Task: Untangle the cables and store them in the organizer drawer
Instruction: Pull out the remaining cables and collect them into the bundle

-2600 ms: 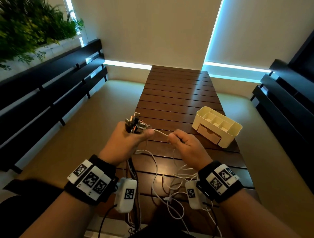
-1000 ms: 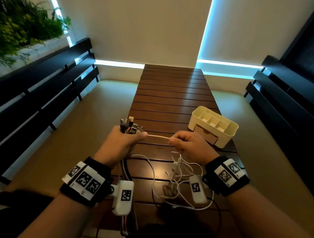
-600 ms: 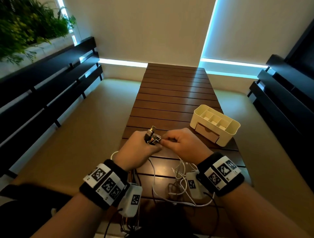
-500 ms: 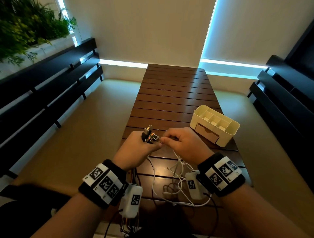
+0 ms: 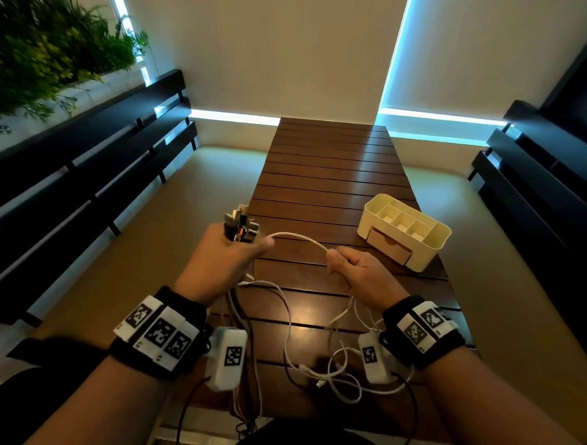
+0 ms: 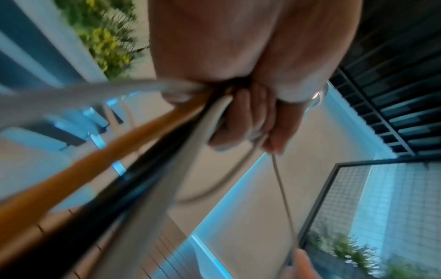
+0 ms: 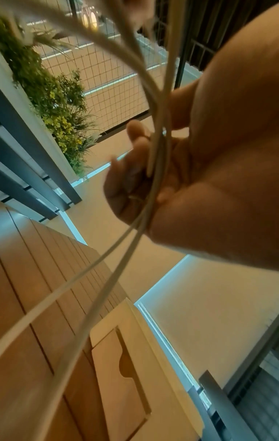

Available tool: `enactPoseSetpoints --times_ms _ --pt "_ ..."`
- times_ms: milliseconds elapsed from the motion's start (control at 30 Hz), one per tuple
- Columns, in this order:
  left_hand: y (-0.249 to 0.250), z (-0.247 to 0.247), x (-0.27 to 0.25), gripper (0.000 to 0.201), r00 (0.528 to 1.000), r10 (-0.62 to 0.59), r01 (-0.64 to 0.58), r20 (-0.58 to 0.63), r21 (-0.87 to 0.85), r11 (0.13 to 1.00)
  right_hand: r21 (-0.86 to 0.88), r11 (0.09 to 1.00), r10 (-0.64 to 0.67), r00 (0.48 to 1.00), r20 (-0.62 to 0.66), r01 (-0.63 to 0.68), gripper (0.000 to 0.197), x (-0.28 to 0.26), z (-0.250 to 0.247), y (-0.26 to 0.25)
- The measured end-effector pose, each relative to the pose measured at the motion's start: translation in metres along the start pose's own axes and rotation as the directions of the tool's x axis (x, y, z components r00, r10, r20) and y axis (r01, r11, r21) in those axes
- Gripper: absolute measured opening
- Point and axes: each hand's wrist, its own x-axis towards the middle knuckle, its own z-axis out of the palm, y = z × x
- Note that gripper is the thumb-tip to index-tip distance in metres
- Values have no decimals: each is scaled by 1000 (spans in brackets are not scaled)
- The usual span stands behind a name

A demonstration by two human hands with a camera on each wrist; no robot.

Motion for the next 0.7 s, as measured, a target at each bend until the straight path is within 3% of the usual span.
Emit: enactPoseSetpoints --times_ms 100,200,267,400,467,533,700 --pt "-9 -1 4 16 993 -107 113 -44 187 976 -197 979 -69 996 -57 56 19 6 -7 1" --pt "-13 4 3 2 979 -69 95 -189 131 987 -448 884 -170 985 -38 135 20 13 -10 4" --pt "-10 15 1 8 985 -7 34 -171 159 987 -530 823 -239 971 3 204 22 16 -7 5" --pt "-5 42 3 21 997 62 -70 44 227 971 -502 781 -395 916 66 372 23 20 3 -9" --pt "-6 49 7 17 988 56 -90 147 231 969 -475 773 -442 894 71 420 24 20 5 -19" --pt "-8 49 10 28 974 8 -70 225 268 961 -475 765 -454 887 82 435 21 21 4 -23" --pt "-7 43 8 37 980 -9 -45 197 272 961 -384 843 -388 920 54 378 13 15 6 -17"
